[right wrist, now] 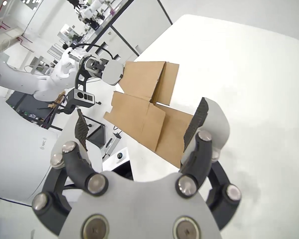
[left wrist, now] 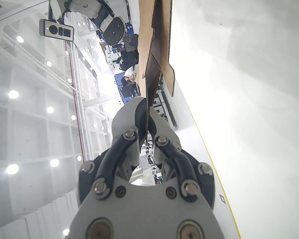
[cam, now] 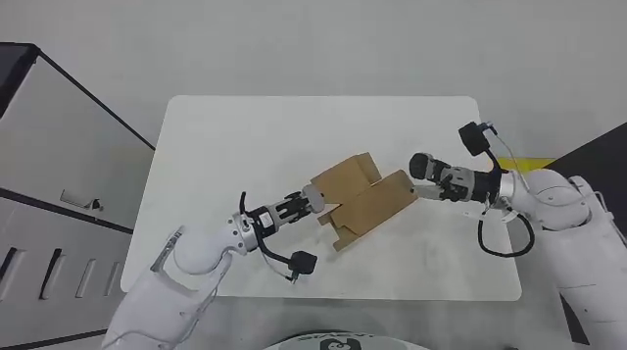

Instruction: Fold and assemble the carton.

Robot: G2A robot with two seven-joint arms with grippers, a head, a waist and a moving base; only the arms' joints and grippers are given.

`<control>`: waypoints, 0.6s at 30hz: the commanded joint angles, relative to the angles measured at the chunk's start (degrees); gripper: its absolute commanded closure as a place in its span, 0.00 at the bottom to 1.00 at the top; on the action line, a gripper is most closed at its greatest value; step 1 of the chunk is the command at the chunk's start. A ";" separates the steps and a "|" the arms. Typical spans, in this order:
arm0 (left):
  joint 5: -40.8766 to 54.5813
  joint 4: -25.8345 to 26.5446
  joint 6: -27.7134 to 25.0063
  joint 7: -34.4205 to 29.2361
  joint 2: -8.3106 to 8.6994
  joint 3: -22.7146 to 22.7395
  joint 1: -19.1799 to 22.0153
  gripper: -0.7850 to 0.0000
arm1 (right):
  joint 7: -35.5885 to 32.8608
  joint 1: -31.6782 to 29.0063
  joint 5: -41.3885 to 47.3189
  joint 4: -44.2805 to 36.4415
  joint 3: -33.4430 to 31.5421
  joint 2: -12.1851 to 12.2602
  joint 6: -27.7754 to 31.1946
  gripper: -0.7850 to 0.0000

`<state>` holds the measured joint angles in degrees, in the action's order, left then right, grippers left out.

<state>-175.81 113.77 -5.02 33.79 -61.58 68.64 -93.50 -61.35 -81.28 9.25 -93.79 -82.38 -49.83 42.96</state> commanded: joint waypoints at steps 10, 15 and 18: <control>-0.19 0.20 -1.45 0.23 0.39 -1.19 1.20 1.00 | -10.97 9.64 17.09 3.22 8.78 3.01 -10.97 0.00; -0.19 0.22 -1.14 0.05 0.51 -1.19 1.50 1.00 | -10.97 9.64 17.09 3.22 8.78 3.01 -10.97 0.00; 0.63 0.20 -0.79 0.44 0.52 -1.59 1.65 1.00 | -10.21 9.49 14.49 2.17 9.32 2.97 -12.55 0.00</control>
<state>-175.43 113.98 -5.93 33.82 -61.09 67.21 -91.99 -71.30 -71.88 25.08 -91.26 -73.33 -46.87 31.08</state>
